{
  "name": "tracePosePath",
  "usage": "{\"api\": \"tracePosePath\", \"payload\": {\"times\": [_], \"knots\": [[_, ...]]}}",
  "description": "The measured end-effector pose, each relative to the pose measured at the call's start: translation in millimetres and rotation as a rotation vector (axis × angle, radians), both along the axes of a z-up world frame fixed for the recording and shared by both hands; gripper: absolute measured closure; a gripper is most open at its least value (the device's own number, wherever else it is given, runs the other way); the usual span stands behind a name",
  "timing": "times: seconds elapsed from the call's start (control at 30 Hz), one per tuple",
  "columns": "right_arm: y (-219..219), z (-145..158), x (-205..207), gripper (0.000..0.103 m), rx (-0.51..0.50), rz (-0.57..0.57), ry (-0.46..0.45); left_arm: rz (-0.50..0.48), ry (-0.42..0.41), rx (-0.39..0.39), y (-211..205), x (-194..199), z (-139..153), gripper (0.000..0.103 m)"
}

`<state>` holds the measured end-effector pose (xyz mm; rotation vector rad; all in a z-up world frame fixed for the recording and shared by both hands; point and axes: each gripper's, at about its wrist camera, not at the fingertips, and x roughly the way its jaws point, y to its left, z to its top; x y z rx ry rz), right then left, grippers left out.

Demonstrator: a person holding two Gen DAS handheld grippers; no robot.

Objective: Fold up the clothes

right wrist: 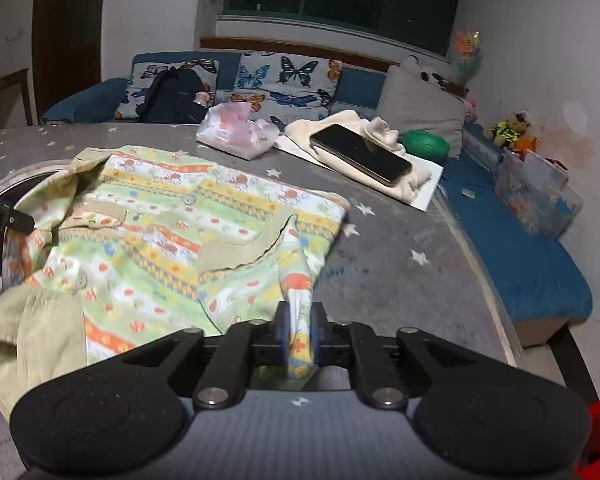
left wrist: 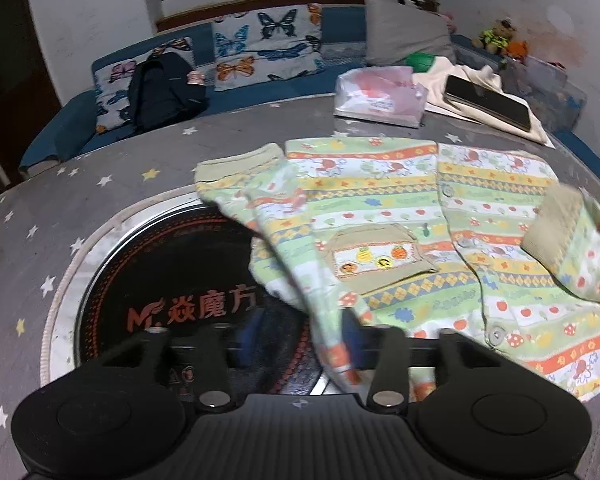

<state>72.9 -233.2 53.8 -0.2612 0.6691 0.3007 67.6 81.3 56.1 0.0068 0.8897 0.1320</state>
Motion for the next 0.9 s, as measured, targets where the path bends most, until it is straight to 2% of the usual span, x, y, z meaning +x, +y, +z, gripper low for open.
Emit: {"api": "tracePosePath", "payload": {"times": [0.07,0.13,0.2,0.27,0.37,0.4,0.53,0.6,0.7,0.83,0.9], "knots": [[-4.9,2.4,-8.1,0.084,0.010,-0.009,-0.014,0.020,0.000,-0.012,4.3,-0.2,0.9,0.050],[-2.7,6.5,-15.2,0.075,0.022,0.019,-0.025,0.040,0.001,-0.037,9.0,0.4,1.5,0.043],[-0.1,10.7,-22.6,0.072,0.035,0.050,-0.037,0.054,0.001,-0.066,12.4,1.4,1.4,0.038],[2.6,14.8,-30.0,0.067,0.048,0.082,-0.048,0.061,0.001,-0.087,13.8,2.7,0.1,0.038],[9.3,18.3,-40.1,0.065,0.064,0.136,-0.055,0.045,-0.001,-0.097,11.7,3.9,-2.8,0.039],[14.5,16.3,-41.8,0.062,0.064,0.158,-0.046,0.037,0.000,-0.095,10.6,4.3,-4.2,0.042],[27.1,4.7,-40.3,0.058,0.049,0.185,-0.008,0.003,0.006,-0.117,9.4,3.5,-8.9,0.082],[33.2,-1.2,-39.4,0.054,0.041,0.196,0.011,-0.008,-0.001,-0.123,10.4,0.9,-9.3,0.092],[42.3,-9.9,-38.1,0.052,0.029,0.214,0.040,-0.027,-0.021,-0.102,10.3,-5.9,-6.7,0.099],[44.6,-21.1,-35.7,0.044,0.029,0.206,0.080,-0.048,-0.047,-0.043,11.8,-20.2,-3.5,0.101],[41.3,-25.3,-33.5,0.043,0.023,0.174,0.089,-0.055,-0.046,-0.026,14.8,-28.8,-4.3,0.101]]}}
